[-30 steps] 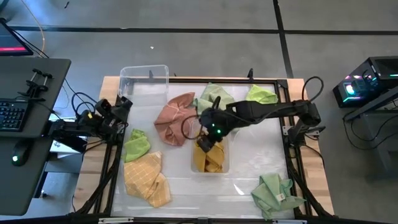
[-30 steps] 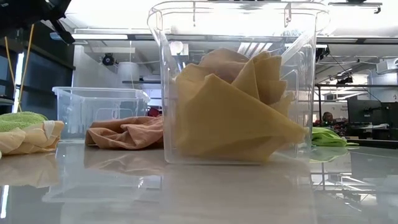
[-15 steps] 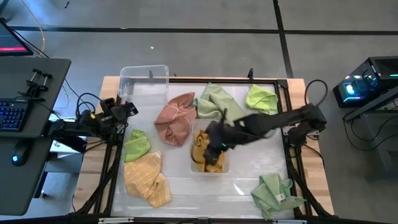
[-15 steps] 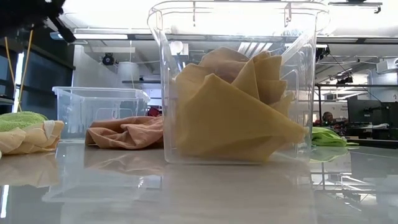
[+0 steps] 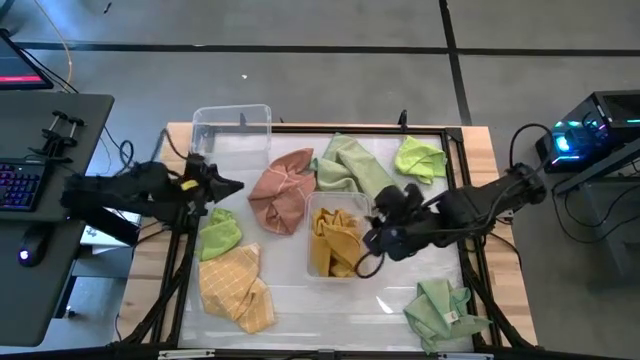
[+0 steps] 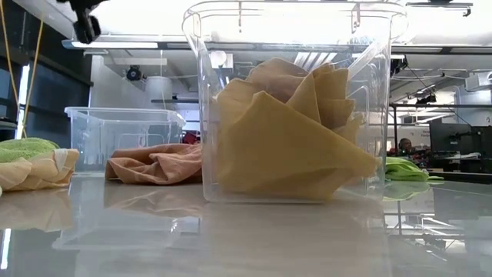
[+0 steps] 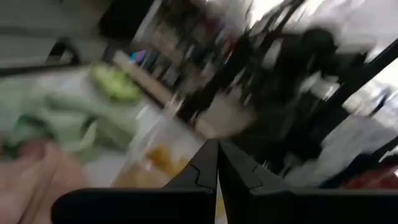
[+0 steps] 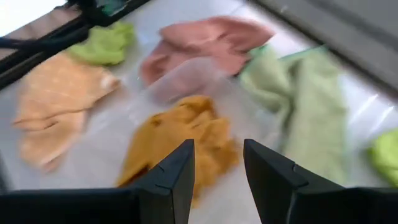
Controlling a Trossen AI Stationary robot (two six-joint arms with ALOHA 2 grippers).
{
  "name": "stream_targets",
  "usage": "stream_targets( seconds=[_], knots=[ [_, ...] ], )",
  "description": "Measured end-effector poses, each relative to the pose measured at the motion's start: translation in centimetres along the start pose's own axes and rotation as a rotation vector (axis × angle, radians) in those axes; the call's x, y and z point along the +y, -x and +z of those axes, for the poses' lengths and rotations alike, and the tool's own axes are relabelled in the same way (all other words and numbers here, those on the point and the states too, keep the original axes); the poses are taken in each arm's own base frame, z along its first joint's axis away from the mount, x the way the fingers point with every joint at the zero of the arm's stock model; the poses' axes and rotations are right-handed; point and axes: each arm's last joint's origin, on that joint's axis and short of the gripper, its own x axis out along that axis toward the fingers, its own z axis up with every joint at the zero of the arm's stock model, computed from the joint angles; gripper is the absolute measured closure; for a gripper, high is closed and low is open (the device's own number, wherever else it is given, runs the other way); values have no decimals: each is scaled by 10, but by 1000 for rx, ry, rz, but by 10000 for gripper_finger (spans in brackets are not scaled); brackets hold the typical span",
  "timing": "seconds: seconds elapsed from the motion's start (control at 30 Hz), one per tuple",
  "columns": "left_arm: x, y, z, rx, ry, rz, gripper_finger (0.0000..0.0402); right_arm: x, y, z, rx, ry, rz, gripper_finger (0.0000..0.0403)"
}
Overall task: Sort towels by color in basket
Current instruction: Put the bottom green towel into the top transparent bin
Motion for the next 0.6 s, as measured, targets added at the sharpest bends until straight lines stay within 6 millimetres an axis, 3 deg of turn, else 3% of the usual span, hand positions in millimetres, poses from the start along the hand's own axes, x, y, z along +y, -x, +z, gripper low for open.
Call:
stream_targets(
  seconds=[0.17, 0.37, 0.5, 0.6],
  knots=[
    [-19, -21, 6, 305, 26, 174, 401, -8, 1, -40, -36, 30, -74, 270],
    [-14, -39, -22, 710, 110, 500, 401, -20, -12, -77, -13, 16, -71, 270],
    [-3, -42, -44, 876, 179, 807, 391, -24, -16, -83, 16, -31, -16, 270],
    [-1, -48, -56, 971, 173, 894, 363, -20, -18, -84, 17, -31, 32, 270]
  ],
)
